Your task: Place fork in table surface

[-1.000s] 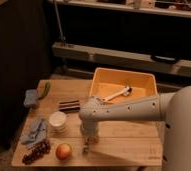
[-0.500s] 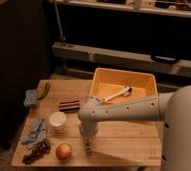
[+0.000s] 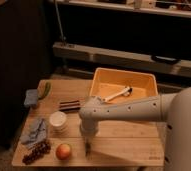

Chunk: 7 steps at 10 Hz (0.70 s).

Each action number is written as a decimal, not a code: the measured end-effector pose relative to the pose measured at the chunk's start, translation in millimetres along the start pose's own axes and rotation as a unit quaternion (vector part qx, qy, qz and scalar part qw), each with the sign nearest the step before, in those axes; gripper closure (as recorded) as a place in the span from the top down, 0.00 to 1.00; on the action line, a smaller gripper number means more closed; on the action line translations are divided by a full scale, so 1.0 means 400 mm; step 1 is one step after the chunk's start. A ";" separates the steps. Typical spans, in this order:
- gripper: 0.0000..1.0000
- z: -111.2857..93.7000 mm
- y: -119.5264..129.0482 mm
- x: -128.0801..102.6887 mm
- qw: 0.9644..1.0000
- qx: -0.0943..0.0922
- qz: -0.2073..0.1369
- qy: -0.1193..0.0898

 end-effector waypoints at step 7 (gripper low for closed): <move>0.00 -0.381 -0.030 0.058 0.995 0.077 -0.021 0.053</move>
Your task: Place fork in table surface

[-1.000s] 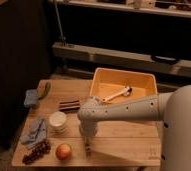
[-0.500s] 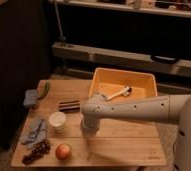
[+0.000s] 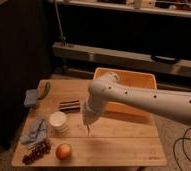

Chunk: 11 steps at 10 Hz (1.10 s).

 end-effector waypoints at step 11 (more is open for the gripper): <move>0.00 -0.100 0.050 0.156 0.995 0.092 0.011 -0.048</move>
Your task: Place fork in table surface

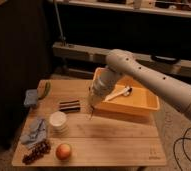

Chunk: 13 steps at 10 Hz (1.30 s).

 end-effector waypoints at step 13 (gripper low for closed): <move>0.00 0.289 0.309 -0.069 0.997 0.032 -0.008 -0.077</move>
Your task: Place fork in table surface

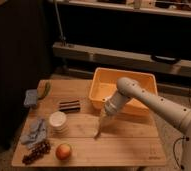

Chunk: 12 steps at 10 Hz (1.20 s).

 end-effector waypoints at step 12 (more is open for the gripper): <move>0.80 -0.020 -0.067 -0.102 0.995 -0.044 -0.008 -0.086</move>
